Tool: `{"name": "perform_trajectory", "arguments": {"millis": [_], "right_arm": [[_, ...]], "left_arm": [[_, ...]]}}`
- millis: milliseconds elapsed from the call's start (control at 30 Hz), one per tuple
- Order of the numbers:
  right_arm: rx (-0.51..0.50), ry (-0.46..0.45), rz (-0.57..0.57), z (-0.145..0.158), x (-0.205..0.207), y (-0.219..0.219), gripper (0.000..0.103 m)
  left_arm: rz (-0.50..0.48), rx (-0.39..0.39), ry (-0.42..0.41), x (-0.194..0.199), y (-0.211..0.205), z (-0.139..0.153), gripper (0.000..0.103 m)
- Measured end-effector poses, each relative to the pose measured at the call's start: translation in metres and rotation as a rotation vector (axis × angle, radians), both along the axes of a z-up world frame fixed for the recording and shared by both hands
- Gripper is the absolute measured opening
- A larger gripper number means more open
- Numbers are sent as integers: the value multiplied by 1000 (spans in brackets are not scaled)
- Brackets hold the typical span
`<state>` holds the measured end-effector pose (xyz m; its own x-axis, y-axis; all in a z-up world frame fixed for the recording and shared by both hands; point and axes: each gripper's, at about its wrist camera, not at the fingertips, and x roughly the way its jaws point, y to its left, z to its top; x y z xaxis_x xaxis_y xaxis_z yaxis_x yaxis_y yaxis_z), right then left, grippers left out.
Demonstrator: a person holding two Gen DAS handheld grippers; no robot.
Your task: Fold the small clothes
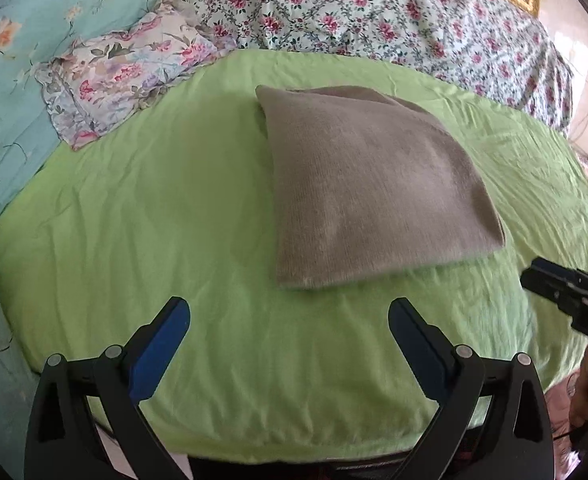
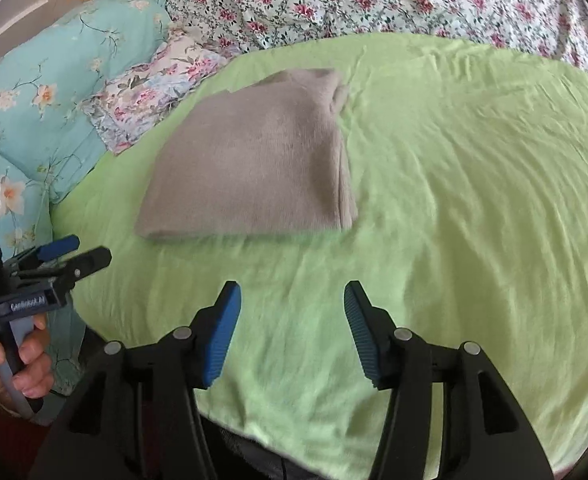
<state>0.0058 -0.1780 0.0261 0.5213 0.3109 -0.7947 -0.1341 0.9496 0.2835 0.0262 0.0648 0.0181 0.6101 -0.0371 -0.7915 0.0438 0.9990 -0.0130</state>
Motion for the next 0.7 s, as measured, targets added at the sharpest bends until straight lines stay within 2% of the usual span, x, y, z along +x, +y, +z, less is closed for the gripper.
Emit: {"name": "perform_trajectory", "arguments": {"millis": [167, 267, 367, 433, 467, 533, 633, 700], "right_arm": [[35, -29, -28, 8, 54, -5, 55], [66, -35, -55, 6, 88, -11, 55], [80, -3, -70, -7, 117, -12, 54], [84, 45, -75, -22, 130, -10, 33], [85, 78, -74, -31, 135, -8, 14], [80, 67, -85, -30, 139, -10, 12], [46, 34, -85, -21, 142, -13, 11], [10, 44, -79, -29, 145, -13, 11]], "left_arm": [[26, -57, 15, 34, 8, 1, 100], [39, -45, 8, 49, 9, 0, 100], [65, -33, 15, 59, 8, -10, 100], [76, -26, 64, 69, 7, -26, 99], [75, -35, 93, 72, 7, -34, 98], [61, -62, 109, 73, 6, -39, 98], [41, -29, 105, 76, -2, -39, 98], [32, -24, 118, 78, -7, -45, 98]]}}
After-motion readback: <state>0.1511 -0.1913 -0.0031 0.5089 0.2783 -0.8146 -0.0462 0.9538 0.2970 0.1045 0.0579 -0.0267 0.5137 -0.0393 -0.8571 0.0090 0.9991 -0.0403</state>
